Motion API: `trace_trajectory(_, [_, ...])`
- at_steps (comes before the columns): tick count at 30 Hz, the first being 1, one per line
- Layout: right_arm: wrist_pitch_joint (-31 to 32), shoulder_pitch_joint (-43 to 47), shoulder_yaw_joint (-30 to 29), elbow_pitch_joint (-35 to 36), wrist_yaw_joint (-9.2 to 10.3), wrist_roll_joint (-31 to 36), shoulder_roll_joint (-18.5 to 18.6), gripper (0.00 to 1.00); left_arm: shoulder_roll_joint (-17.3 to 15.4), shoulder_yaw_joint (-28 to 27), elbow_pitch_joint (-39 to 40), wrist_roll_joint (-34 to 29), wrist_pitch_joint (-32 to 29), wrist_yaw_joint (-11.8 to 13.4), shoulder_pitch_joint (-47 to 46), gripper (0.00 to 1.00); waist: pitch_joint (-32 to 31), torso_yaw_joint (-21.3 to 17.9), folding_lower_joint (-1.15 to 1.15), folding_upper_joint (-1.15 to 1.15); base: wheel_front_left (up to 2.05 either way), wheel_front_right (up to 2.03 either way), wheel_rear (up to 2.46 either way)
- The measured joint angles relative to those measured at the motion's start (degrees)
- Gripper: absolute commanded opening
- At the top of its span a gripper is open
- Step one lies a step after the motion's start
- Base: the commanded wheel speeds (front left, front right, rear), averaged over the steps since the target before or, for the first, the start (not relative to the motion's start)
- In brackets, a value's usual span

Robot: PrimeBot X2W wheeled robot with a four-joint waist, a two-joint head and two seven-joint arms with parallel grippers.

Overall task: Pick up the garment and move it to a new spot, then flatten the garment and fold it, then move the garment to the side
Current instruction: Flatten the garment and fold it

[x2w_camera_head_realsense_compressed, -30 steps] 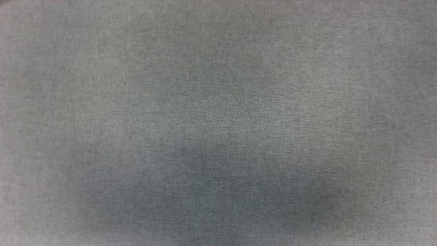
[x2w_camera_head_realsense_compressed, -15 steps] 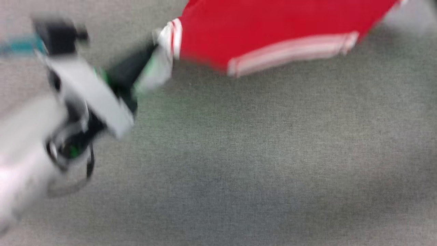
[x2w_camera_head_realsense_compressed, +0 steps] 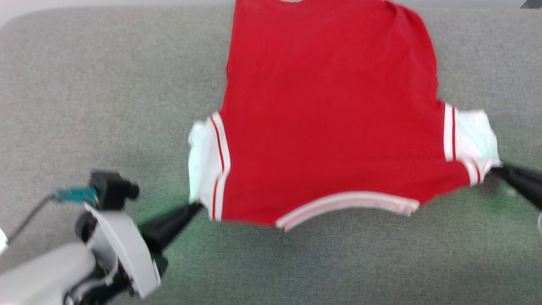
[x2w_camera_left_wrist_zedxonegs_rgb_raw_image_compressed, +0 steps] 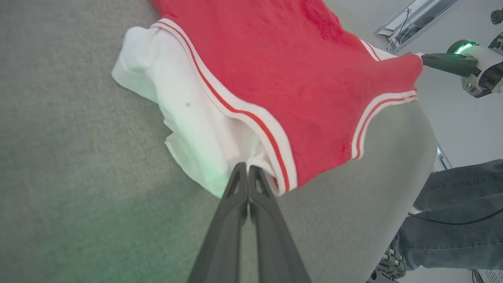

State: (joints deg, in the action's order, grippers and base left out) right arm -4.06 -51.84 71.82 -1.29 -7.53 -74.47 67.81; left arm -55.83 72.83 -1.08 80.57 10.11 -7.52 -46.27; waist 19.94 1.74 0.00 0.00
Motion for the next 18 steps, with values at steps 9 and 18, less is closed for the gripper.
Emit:
trace_trajectory(9, [0.2, 8.7, -1.2, 5.2, 0.00, -0.6, 3.1, 0.00, -3.3, 0.5, 4.3, 0.6, -3.5, 0.0, 10.5, 0.00, -2.7, -0.2, 0.00, 0.00, 0.00, 0.00, 0.00])
trace_trajectory(18, [2.6, 16.0, -2.2, 9.1, 0.00, -0.8, 5.5, 0.00, -6.0, 0.5, 8.6, 0.6, -6.3, 1.0, 15.2, 0.00, -3.1, 0.6, 0.00, 0.00, 0.00, 0.00, 0.00])
